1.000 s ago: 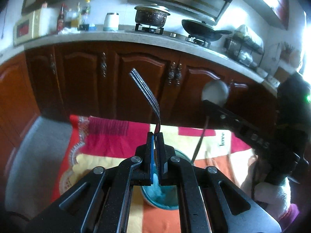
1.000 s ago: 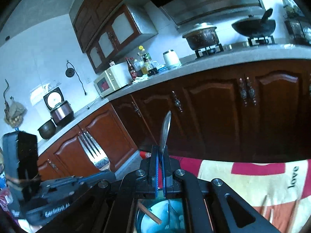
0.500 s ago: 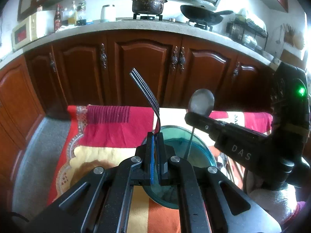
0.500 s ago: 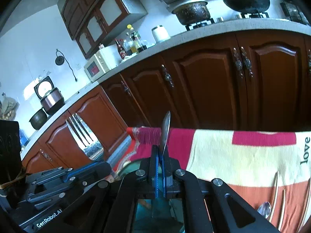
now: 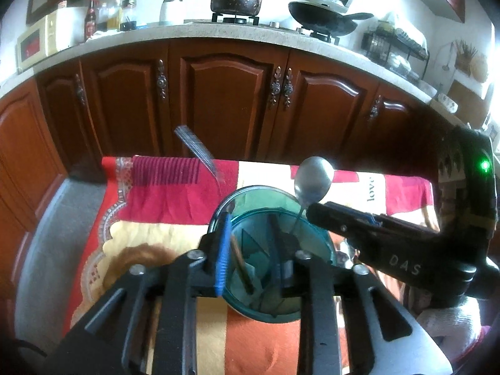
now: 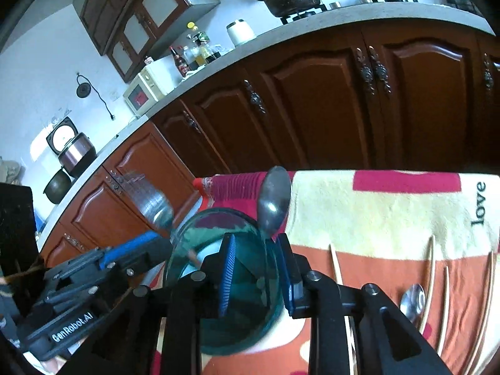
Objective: Organize utensils
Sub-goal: 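Release the knife into the white cup with the right tool while the left tool releases the fork into it, then move the right tool back to the utensils and grasp a wooden chopstick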
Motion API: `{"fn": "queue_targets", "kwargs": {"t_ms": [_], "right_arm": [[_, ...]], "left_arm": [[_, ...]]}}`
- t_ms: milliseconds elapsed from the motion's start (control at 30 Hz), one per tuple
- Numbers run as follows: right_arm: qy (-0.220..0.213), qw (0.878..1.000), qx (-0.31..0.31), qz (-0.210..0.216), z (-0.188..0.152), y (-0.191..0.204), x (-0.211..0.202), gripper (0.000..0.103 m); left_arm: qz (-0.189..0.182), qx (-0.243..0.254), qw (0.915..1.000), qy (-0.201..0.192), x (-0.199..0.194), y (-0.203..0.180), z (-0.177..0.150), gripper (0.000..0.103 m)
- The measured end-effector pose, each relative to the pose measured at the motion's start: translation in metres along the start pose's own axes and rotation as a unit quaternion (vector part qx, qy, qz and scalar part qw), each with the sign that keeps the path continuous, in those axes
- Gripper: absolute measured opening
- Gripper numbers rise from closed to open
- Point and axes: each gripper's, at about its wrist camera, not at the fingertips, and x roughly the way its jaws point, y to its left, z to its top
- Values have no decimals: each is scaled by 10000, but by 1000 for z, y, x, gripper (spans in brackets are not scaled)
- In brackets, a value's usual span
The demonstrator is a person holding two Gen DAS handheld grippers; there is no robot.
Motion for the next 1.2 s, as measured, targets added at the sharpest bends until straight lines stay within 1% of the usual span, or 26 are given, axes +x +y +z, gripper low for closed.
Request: {"fn": "queue_targets", "kwargs": {"t_ms": [133,233,333,500,700,767,833,867,1000,1133,1200], "right_arm": [[25,10000,-10,-31,-5,1,-6,25],[37,10000,-4,-23,-9,2,-11,25],[58,10000,-10,-39,-14,4,-16,25],[49,10000,-23,-57,-23,8,-28,25],[-9,9999,62,-121,-37,7,-50,25],[-26,9998,74,-179,-42,5,-59,26],[-17,9995,64,-303,-49,-1,-70,29],[21,9990,78,-440,-53,-6,-75,30],[137,9969,289,-722,-71,-31,-82,30],[379,9937,567,-890,-89,-58,-74,30],[530,9926,631,-889,-97,-66,-63,30]], "left_arm": [[24,-23,10000,25,-4,0,-2,29],[47,-48,10000,17,-11,1,-4,30],[70,-69,10000,6,-17,0,-7,34],[94,-30,9999,-21,-29,-4,-13,35],[-14,-62,10000,-44,-45,-11,-19,36],[-89,-102,9999,-52,-51,-13,-21,38],[-172,-143,9997,-52,-56,-16,-24,40],[-206,-147,9997,-37,-58,-19,-27,40],[-281,-107,9995,50,-59,-30,-36,40],[-349,-49,9992,197,-56,-41,-48,40],[-357,-27,9990,275,-54,-45,-54,40]]}}
